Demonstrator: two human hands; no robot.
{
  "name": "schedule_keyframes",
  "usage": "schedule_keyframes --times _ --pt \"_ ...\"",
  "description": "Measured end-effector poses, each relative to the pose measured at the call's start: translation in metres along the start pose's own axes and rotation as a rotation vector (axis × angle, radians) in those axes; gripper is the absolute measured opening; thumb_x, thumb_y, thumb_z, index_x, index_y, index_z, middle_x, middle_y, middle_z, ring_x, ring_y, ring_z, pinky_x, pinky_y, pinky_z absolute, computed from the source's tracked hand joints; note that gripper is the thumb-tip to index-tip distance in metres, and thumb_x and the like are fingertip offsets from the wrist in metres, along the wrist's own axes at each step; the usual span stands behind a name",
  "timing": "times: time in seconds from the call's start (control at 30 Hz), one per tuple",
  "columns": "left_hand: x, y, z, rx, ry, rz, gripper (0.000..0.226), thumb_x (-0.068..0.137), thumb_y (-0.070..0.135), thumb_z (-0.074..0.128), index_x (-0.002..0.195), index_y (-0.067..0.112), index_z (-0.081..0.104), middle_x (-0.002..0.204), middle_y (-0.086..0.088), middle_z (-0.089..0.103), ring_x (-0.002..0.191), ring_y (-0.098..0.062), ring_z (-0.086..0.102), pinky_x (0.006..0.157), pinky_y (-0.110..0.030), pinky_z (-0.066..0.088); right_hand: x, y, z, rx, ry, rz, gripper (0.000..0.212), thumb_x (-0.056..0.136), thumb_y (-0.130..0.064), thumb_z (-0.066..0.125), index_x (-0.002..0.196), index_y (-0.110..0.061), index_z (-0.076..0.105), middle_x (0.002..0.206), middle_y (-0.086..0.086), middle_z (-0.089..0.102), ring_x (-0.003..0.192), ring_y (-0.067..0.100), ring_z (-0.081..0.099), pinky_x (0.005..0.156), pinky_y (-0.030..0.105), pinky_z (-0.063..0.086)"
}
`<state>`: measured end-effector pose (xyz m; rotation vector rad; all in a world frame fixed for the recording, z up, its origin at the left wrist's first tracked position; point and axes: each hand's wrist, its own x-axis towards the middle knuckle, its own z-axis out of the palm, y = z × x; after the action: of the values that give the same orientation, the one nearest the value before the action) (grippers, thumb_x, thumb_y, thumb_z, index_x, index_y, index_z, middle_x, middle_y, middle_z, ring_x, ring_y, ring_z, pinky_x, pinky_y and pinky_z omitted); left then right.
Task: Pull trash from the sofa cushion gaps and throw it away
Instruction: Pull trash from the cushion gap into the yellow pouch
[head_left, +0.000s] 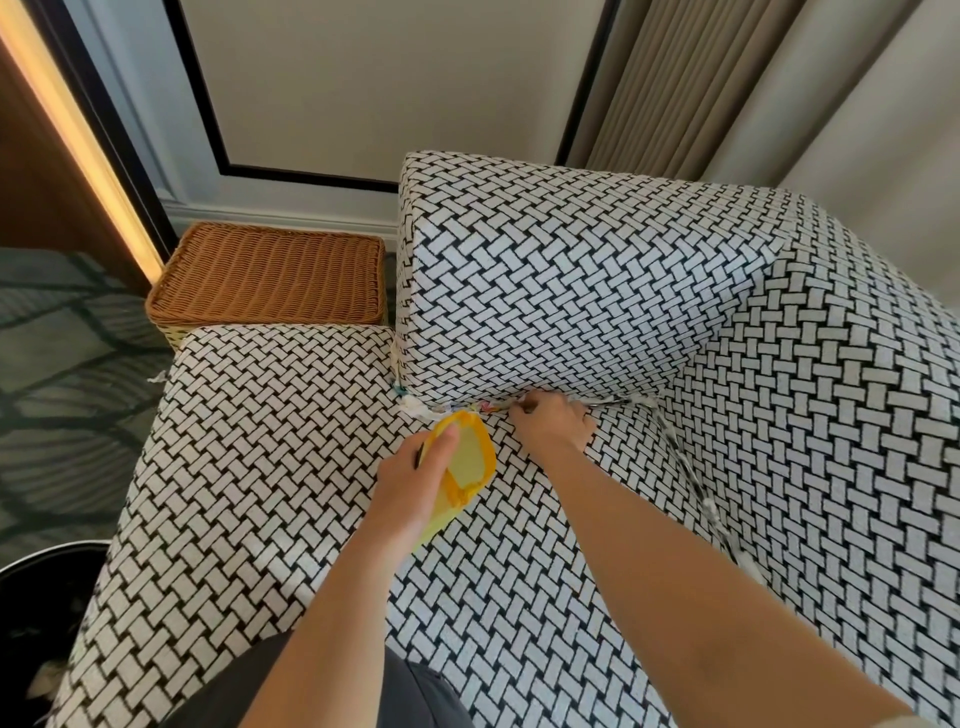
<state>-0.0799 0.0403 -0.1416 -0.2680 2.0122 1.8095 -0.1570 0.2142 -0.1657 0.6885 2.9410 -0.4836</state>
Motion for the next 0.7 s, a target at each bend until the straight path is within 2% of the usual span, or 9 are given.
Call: schedule_keyframes --times 0.1,0.17,0.3,0.43,0.5,0.6,0.7 --pt "-0.001 0.001 0.000 -0.011 -0.021 0.018 0.084 0.056 0.088 0.042 0.117 0.031 0.052 0.123 -0.009 0.051 0.102 -0.021 0.057 0.085 -0.034 0.047 0.000 0.004 -0.002 -0.079 -0.021 -0.088 0.037 0.091 -0.047 0.042 0.117 -0.025 0.057 0.122 0.006 0.054 0.117 0.026 0.042 0.095 0.039 0.032" --pt "-0.003 0.003 0.000 -0.028 -0.027 0.016 0.084 0.061 0.087 0.042 0.121 0.029 0.051 0.122 -0.007 0.052 0.103 -0.020 0.057 0.083 -0.031 0.046 -0.003 0.010 0.000 -0.095 0.007 -0.148 0.038 0.091 -0.047 0.041 0.117 -0.024 0.056 0.123 0.005 0.052 0.118 0.026 0.041 0.095 0.040 0.032" --pt "-0.001 0.003 0.000 -0.076 -0.015 0.018 0.048 0.087 0.059 0.040 0.120 0.025 0.049 0.117 -0.003 0.055 0.100 -0.014 0.055 0.066 -0.021 0.039 -0.009 0.020 0.004 -0.042 0.087 -0.226 0.036 0.090 -0.045 0.044 0.117 -0.024 0.056 0.122 0.002 0.051 0.114 0.022 0.042 0.094 0.038 0.032" --pt "-0.002 0.002 0.002 -0.079 -0.010 0.027 0.049 0.088 0.056 0.041 0.120 0.021 0.051 0.114 -0.005 0.058 0.101 -0.019 0.057 0.069 -0.022 0.043 -0.008 0.016 0.000 -0.150 0.005 -0.223 0.045 0.092 -0.044 0.035 0.130 -0.024 0.048 0.132 0.005 0.043 0.122 0.023 0.037 0.098 0.039 0.028" --pt "-0.004 0.004 0.003 -0.072 0.020 0.038 0.047 0.088 0.055 0.041 0.119 0.020 0.051 0.110 -0.002 0.058 0.096 -0.015 0.056 0.066 -0.020 0.040 -0.008 0.014 0.000 -0.178 -0.002 -0.220 0.047 0.092 -0.044 0.033 0.131 -0.022 0.046 0.132 0.007 0.043 0.122 0.024 0.037 0.097 0.040 0.029" --pt "-0.009 0.009 0.005 -0.069 0.095 0.076 0.029 0.093 0.048 0.040 0.108 0.025 0.051 0.099 0.007 0.057 0.087 -0.003 0.053 0.060 -0.015 0.035 -0.008 0.017 0.003 -0.129 0.067 -0.226 0.042 0.091 -0.045 0.036 0.123 -0.023 0.052 0.124 0.005 0.049 0.116 0.023 0.042 0.093 0.038 0.031" --pt "-0.011 0.014 0.012 -0.083 0.120 0.128 0.023 0.093 0.043 0.041 0.092 0.026 0.056 0.096 -0.002 0.059 0.086 -0.013 0.055 0.058 -0.014 0.042 -0.009 0.019 0.008 -0.031 0.134 -0.266 0.035 0.092 -0.045 0.040 0.113 -0.023 0.059 0.113 0.001 0.055 0.106 0.021 0.049 0.088 0.035 0.034"
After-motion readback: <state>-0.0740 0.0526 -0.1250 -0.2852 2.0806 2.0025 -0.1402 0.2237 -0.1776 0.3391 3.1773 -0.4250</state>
